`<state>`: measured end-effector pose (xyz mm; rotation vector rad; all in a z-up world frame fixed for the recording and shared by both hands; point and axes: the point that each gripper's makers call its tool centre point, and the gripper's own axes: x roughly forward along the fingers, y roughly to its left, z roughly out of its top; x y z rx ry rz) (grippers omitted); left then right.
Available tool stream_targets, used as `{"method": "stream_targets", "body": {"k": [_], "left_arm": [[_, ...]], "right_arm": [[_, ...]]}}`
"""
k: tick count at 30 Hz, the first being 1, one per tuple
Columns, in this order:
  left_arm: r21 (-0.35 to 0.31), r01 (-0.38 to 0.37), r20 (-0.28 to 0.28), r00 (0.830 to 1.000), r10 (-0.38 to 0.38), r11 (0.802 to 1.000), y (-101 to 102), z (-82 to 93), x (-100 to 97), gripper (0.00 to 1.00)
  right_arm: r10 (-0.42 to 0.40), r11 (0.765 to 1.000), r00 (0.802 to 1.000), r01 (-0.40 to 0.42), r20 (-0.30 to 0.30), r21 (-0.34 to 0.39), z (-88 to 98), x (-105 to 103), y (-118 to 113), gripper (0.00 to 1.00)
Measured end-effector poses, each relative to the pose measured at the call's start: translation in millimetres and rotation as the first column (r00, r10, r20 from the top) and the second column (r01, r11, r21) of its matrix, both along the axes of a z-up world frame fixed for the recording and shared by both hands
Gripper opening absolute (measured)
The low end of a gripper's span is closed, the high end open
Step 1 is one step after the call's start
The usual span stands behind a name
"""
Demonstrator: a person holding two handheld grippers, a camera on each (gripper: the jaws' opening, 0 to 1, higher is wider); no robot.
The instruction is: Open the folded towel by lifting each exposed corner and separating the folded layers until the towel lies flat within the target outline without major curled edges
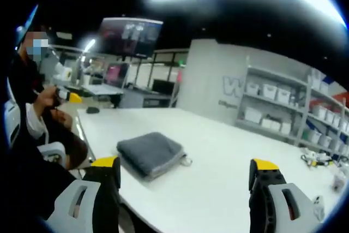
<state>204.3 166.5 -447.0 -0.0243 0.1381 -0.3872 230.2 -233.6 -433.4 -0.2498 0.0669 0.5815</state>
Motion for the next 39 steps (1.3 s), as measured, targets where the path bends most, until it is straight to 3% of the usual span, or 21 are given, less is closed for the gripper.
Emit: {"method": "stream_targets", "body": {"k": [30, 39], "left_arm": [[0.034, -0.002, -0.005, 1.000, 0.002, 0.999, 4.0, -0.8, -3.4, 0.99], [0.026, 0.008, 0.039, 0.999, -0.009, 1.000, -5.2, 4.9, -2.7, 0.98]], "right_arm": [[-0.006, 1.000, 1.000, 0.006, -0.009, -0.006, -0.1, -1.2, -0.9, 0.99], [-0.001, 1.000, 1.000, 0.000, -0.012, -0.017, -1.7, -2.3, 3.2, 0.99]]}}
